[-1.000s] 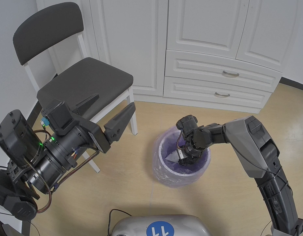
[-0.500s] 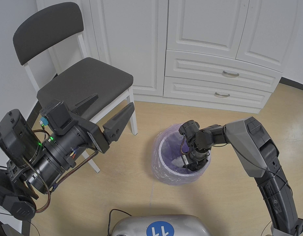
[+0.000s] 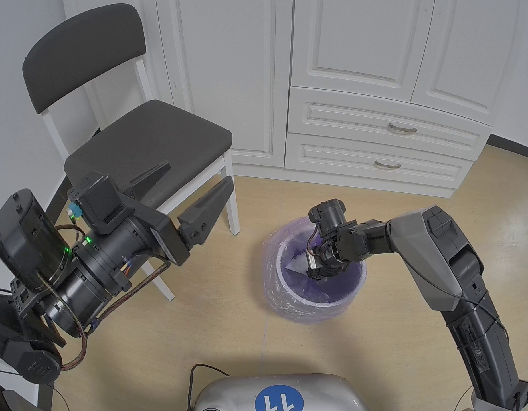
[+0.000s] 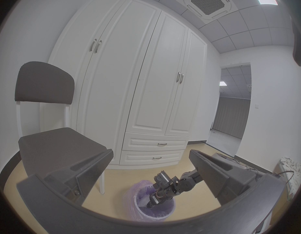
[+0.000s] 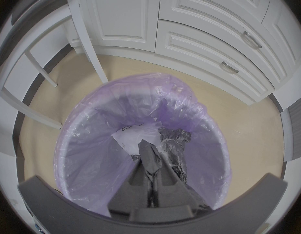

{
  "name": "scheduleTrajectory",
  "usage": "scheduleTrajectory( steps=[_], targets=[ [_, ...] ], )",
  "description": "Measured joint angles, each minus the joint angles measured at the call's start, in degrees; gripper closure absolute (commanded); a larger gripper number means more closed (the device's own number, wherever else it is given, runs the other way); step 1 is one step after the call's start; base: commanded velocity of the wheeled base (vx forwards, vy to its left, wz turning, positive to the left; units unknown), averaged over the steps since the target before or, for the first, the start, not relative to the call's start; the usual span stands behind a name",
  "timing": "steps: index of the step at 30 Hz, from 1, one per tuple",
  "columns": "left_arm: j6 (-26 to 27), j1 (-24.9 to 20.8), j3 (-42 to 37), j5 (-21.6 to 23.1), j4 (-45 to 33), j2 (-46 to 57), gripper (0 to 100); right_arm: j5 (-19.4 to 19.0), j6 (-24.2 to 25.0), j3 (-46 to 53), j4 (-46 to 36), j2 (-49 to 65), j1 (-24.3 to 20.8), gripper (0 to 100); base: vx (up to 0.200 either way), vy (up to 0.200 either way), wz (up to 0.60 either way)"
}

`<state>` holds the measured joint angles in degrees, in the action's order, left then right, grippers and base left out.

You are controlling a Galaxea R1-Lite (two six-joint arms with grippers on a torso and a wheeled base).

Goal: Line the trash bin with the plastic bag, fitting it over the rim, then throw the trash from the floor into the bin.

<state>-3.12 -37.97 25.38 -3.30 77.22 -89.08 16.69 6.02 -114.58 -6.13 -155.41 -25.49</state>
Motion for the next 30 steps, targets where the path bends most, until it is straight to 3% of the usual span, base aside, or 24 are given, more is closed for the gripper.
scheduleTrajectory(
  steps=[11, 30],
  targets=[
    [-0.02, 0.00, -0.06, 0.00, 0.02, 0.22, 0, 0.17, 0.18, -0.02, -6.91, -0.16, 0.17, 100, 0.000, 0.000, 0.00],
    [-0.02, 0.05, -0.13, 0.07, -0.17, 1.65, 0, 0.20, 1.52, 0.00, -7.08, 0.66, -1.49, 100, 0.000, 0.000, 0.00]
  ],
)
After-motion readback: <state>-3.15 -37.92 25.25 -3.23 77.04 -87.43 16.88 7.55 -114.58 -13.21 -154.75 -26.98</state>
